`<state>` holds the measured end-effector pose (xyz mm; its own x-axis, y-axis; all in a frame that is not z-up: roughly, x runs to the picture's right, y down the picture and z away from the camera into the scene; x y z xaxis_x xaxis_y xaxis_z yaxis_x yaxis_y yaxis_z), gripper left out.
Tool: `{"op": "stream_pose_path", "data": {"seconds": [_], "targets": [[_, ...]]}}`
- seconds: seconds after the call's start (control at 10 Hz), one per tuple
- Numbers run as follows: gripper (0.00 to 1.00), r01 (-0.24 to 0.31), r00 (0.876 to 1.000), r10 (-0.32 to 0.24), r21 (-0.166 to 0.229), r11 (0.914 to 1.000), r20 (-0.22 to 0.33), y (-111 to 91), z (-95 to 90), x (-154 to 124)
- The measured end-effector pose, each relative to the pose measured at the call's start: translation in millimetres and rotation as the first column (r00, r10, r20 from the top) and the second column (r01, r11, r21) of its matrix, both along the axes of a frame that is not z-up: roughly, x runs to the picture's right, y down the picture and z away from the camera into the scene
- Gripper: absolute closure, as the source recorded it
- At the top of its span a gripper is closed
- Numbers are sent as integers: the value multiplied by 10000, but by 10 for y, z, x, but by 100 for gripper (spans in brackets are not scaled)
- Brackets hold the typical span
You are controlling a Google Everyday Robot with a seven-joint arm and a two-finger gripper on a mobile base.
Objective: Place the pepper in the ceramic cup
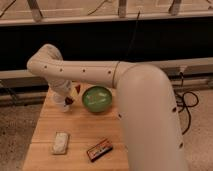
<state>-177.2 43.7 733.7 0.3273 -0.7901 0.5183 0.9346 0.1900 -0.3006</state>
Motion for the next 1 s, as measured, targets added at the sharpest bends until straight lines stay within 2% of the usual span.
{"op": "stream_pose_path", "data": {"seconds": [0.3,0.5,1.0], "targets": [[100,101,9998,-94,-363,9993,185,0,-75,-75],[100,151,9996,-139,-437,9989,265,-4,-59,-101],[100,239,9988,-228,-263,9994,428,-35,-14,-271]]}}
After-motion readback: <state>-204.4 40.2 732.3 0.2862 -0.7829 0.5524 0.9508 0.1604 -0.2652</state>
